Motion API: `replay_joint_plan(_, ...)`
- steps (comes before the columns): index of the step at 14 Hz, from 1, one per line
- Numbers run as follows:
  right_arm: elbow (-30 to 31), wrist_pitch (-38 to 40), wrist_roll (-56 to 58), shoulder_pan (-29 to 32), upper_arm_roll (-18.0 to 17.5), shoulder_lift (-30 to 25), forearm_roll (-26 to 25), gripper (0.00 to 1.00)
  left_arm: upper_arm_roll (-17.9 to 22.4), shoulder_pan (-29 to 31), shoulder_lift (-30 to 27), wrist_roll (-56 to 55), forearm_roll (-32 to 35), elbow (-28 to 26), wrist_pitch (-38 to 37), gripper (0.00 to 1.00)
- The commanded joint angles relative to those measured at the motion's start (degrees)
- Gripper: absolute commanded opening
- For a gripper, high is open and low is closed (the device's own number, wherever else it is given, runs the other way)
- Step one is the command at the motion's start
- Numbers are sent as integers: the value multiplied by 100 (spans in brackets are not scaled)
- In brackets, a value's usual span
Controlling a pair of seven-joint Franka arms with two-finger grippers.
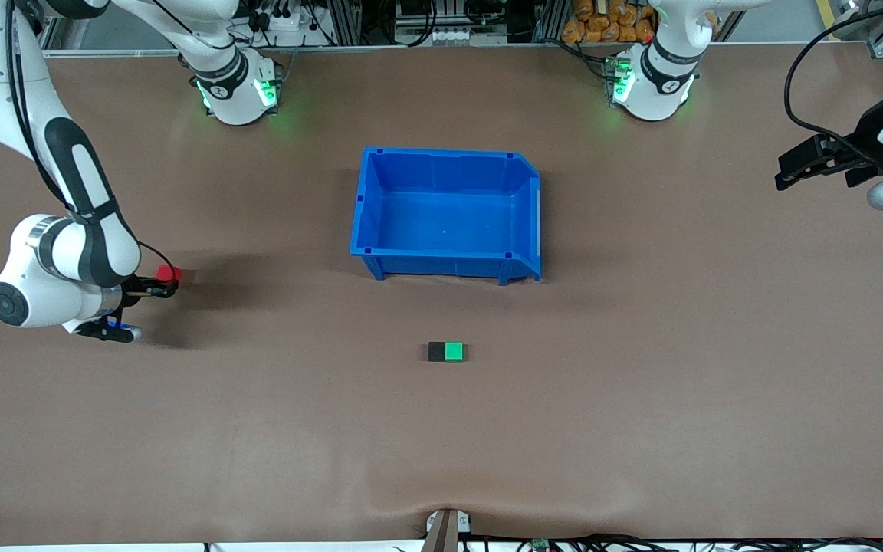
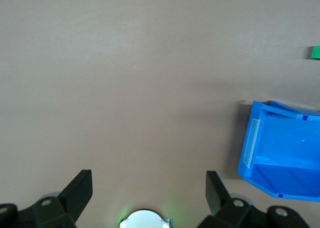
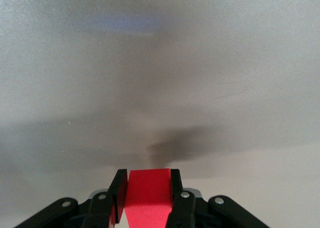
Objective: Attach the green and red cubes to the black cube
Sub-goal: 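Carry the red cube with the right gripper toward the black cube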
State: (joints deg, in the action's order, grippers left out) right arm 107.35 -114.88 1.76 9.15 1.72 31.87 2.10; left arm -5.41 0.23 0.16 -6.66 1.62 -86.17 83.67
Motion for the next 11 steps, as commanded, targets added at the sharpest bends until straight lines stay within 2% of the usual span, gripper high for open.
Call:
replay_joint_plan(1,-38,106,-306,35,-57,-40,80,0,-39,21,-33,130,-39,39,17,100)
replay_joint_plan(11,-126,273,-1062,34,-66,-84,326,0,-153,-6,46,130,-13,-31,176,100)
